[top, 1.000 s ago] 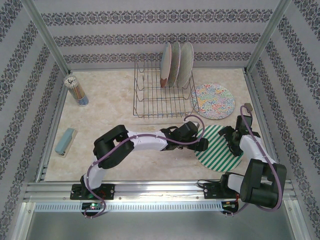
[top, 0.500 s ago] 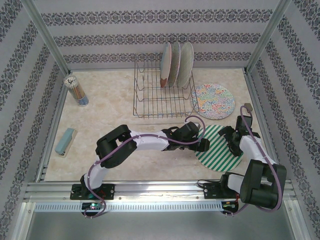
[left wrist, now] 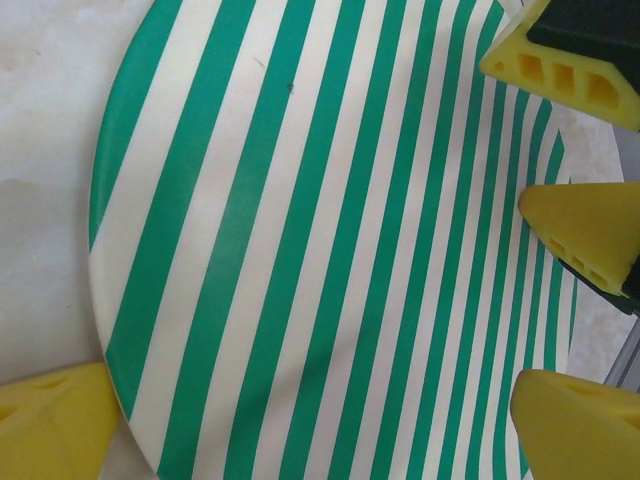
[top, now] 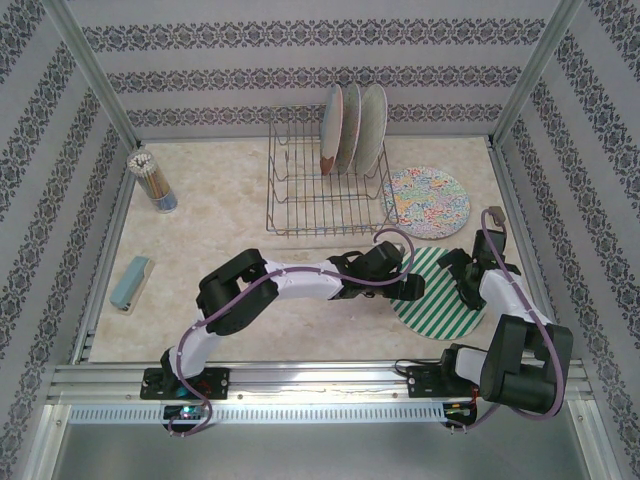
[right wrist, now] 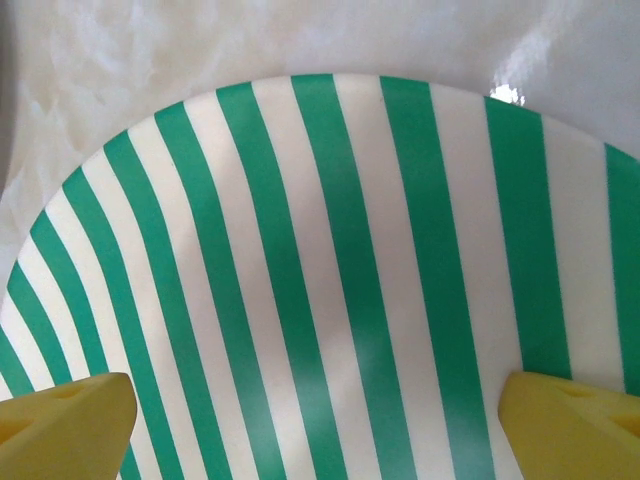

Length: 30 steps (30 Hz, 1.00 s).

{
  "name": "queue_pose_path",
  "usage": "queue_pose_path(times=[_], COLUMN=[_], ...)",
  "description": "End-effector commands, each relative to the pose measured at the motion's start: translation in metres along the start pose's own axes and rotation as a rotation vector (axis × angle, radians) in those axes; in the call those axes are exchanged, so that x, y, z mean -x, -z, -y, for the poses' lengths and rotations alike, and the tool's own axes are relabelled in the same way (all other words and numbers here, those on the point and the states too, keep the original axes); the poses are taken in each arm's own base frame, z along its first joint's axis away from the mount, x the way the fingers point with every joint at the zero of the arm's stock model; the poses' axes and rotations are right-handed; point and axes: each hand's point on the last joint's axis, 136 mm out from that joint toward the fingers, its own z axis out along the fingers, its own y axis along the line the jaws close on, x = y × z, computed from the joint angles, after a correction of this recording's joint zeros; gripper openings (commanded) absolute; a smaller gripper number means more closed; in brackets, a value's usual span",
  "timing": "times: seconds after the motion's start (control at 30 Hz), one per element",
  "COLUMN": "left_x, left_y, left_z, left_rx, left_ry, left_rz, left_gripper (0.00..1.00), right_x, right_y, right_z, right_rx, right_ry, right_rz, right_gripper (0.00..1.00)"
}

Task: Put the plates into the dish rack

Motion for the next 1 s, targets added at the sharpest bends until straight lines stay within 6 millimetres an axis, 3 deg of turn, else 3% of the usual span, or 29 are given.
queue_pose_path(times=[0.0, 0.77, 0.97], left_x=[-0.001, 0.033, 0.035], left_y=[-0.002, 0.044, 0.048], left_z=[0.035, 0.084, 0.088], left_rx=[-0.105, -0.249, -0.262], left_ry=[0.0, 0.034, 0.034], left_rz=[-0.013, 0.083, 0.087], left_gripper=[1.0, 1.0, 1.0], right_x=[-0.023, -0.03, -0.03], right_y=[-0.009, -0.016, -0.012], right_z=[0.012, 0.003, 0.0], right_rx=[-0.021, 0.009, 0.021], right_ry=[-0.023, -0.009, -0.006], right_rz=[-0.094, -0.125, -0.122], right_gripper=[0.96, 0.96, 0.96])
